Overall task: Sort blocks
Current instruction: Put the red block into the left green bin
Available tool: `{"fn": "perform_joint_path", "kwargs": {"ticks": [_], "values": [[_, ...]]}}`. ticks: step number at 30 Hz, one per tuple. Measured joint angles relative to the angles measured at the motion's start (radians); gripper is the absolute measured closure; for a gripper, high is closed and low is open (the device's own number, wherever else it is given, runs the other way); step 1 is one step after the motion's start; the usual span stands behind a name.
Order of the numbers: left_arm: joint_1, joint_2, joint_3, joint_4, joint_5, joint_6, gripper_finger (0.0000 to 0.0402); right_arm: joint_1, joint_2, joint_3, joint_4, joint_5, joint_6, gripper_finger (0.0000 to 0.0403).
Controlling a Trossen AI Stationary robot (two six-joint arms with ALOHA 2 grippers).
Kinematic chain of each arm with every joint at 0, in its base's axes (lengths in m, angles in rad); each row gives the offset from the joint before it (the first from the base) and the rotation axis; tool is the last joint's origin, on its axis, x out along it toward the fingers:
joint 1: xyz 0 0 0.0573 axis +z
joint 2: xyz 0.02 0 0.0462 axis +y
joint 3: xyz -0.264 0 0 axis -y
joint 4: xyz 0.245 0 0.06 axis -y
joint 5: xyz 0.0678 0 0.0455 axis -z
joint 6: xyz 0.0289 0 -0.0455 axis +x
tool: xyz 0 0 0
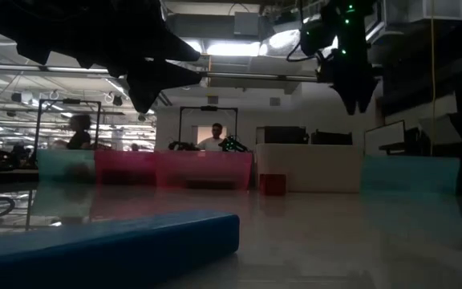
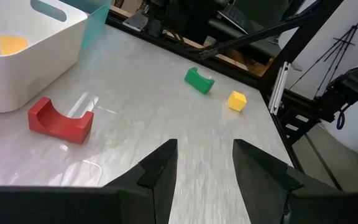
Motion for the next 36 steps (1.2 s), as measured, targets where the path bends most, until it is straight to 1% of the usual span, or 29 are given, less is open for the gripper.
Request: {"fn": "perform_joint_path", "kwargs": {"ticks": [2, 4, 6, 8, 11, 14, 18, 22, 28, 31, 36], "values": [[0.000, 0.000, 0.000, 0.000, 0.000, 0.000, 0.0259, 0.010, 0.000, 0.000, 0.020, -0.131, 0.020, 0.0218], [0.000, 0.000, 0.000, 0.000, 0.000, 0.000, 0.0259, 0.049, 0.000, 0.000, 0.046, -0.236, 0.063, 0.0219], [0.000, 0.000, 0.000, -0.001, 0.000, 0.000, 0.0259, 0.097, 0.000, 0.000, 0.089, -0.289, 0.137, 0.0219], [0.000, 0.000, 0.000, -0.002, 0.000, 0.000, 0.0259, 0.163, 0.000, 0.000, 0.135, -0.299, 0.240, 0.0220], [0.001, 0.000, 0.000, -0.005, 0.000, 0.000, 0.0259, 0.266, 0.000, 0.000, 0.206, -0.276, 0.416, 0.0220], [0.008, 0.000, 0.000, -0.004, 0.000, 0.000, 0.0259, 0.373, 0.011, 0.000, 0.289, -0.216, 0.560, 0.0220], [0.019, 0.000, 0.000, -0.004, 0.000, 0.000, 0.0259, 0.495, 0.061, 0.000, 0.382, -0.121, 0.675, 0.0220], [0.026, -0.003, 0.000, -0.004, 0.000, 0.000, 0.0259, 0.589, 0.150, 0.000, 0.444, -0.053, 0.759, 0.0220], [0.024, -0.004, 0.000, -0.010, 0.000, 0.009, 0.0259, 0.663, 0.308, 0.000, 0.476, -0.011, 0.848, 0.0220], [0.024, -0.005, 0.001, -0.040, 0.000, 0.002, 0.0259, 0.676, 0.371, 0.000, 0.503, -0.012, 0.903, 0.0220], [0.024, -0.011, 0.001, -0.086, 0.021, 0.001, 0.0259, 0.687, 0.443, 0.000, 0.593, -0.019, 0.938, 0.0220]]}}
